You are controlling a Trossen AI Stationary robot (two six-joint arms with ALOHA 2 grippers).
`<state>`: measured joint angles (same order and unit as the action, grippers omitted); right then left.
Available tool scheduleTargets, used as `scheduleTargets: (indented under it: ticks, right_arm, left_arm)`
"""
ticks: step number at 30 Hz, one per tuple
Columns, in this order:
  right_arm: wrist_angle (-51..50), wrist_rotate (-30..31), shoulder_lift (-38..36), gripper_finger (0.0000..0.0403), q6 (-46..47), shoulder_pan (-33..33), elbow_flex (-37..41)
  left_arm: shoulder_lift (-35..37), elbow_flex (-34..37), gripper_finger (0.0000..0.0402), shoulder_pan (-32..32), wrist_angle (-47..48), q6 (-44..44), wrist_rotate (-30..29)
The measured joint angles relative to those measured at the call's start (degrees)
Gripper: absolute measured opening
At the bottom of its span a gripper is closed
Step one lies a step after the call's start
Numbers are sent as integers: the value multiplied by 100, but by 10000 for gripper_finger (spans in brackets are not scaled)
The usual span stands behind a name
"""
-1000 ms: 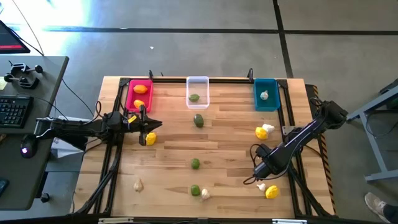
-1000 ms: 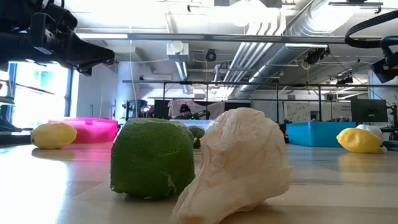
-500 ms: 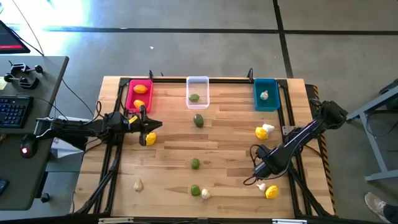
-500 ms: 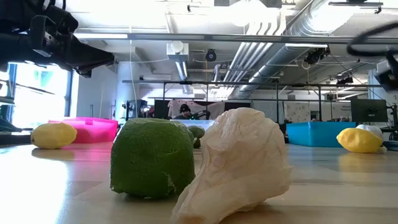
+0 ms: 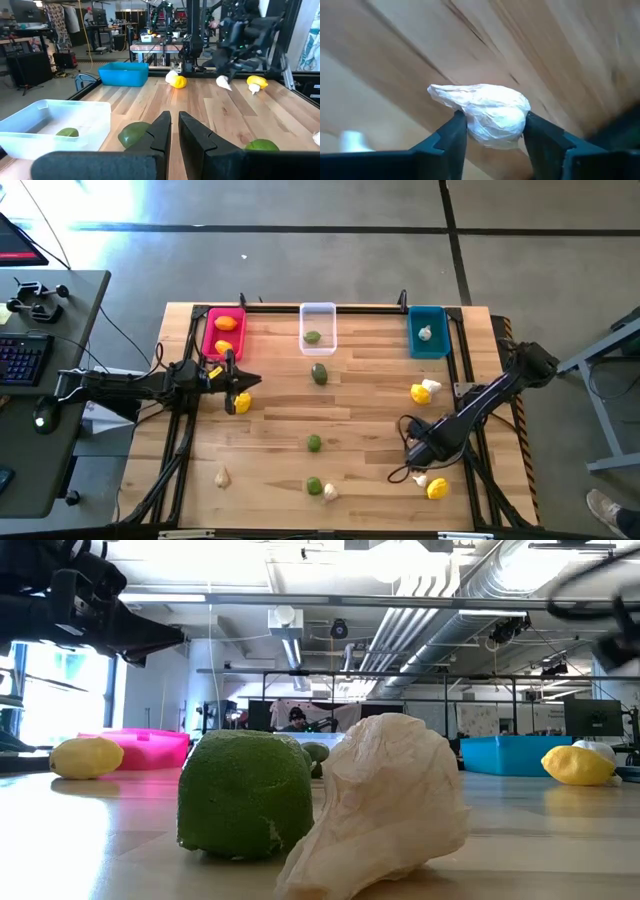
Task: Sort produce into baskets
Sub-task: Put the garlic into the blue bin
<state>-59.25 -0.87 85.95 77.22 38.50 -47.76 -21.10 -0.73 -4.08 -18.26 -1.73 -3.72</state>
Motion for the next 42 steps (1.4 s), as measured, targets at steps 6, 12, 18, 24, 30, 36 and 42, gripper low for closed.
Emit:
scheduleTargets:
  ticks: [6, 12, 18, 24, 30, 36, 42]
  right_arm:
    - [6, 1626, -2, 125, -244, -526, -322]
    - [-276, 3252, -10, 123, -289, -1932, -293]
    - [-239, 4291, -142, 122, -1417, -3903, -293]
    - [524, 4610, -368, 122, -2974, -5772, -293]
    - [1444, 4535, -411, 122, -4316, -7072, -293]
    - [1900, 4068, -415, 122, -4986, -8085, -293]
    - [2211, 3531, -415, 122, -5222, -8621, -293]
  left_arm:
    - [0, 0, 21, -2, -18, -1, -15]
    - [0, 0, 21, -2, -51, 0, -18]
    - [0, 0, 21, -2, -49, 1, -18]
    - [0, 0, 21, -2, -49, -49, -30]
    - [0, 0, 21, -2, -43, -43, -37]
    - [0, 0, 21, -2, 41, 77, -37]
    - [0, 0, 21, -2, 89, 104, -37]
